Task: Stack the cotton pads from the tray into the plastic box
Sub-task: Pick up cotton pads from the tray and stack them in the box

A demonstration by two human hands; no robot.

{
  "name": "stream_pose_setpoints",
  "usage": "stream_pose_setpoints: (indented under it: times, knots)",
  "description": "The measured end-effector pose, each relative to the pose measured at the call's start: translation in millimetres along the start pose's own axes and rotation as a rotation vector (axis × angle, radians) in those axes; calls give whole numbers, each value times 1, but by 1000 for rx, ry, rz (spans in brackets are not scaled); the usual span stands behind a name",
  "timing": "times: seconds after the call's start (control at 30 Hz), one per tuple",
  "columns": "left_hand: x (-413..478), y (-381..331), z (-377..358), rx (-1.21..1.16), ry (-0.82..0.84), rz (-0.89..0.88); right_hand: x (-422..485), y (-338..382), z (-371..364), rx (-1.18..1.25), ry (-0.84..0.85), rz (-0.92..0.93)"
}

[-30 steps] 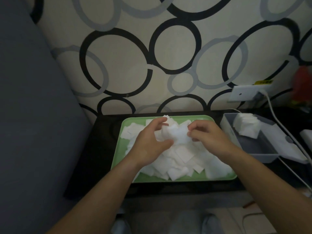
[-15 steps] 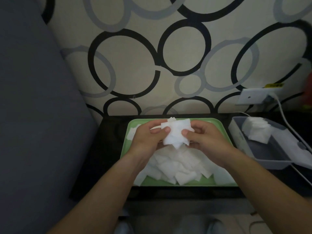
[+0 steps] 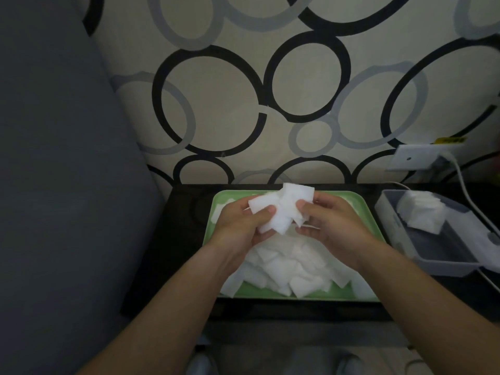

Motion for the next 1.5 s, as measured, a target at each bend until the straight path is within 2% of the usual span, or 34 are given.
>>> stream_pose_setpoints:
  times: [0.1,0.2,0.37,0.57,0.77,1.03,1.27,1.4,1.5]
  knots:
    - [1,-4,5,-1,-51,-44,-1,5,4,3,-159,11]
    - [0,-8,8,16,-7,-53,-4,10,8,-85,-210,36]
    - [-2,-7,4,63,114,-42,-7,8,1,-137,-87,-2]
    - [-1,-8,2,92,159,-70,-8,7,-2,-168,18,5]
    - [-1,-8,1,164,114,-124,-10,6,-4,-195,95,29]
    - [-1,-8,-2,281,72,-198,-12,5,-6,-168,112,40]
    - [2,-6,0,449,-2,-366,-13,6,-7,-137,170,20]
    - [0,-9,-3,558,-40,-471,-10,7,-7,-9,142,-64]
    - [-3,-10,-4,575,-39,-517,-10,7,-6,-9,196,-74]
Point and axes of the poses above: each hand's wrist, its own x-axis towards the middle knuckle, its own z-axis out of the back of the hand, y = z × x, the point moved 2 cm from there along x, towards the middle knuckle, and after that the axes turned 4 degrees about -x, right-handed, at the moved point
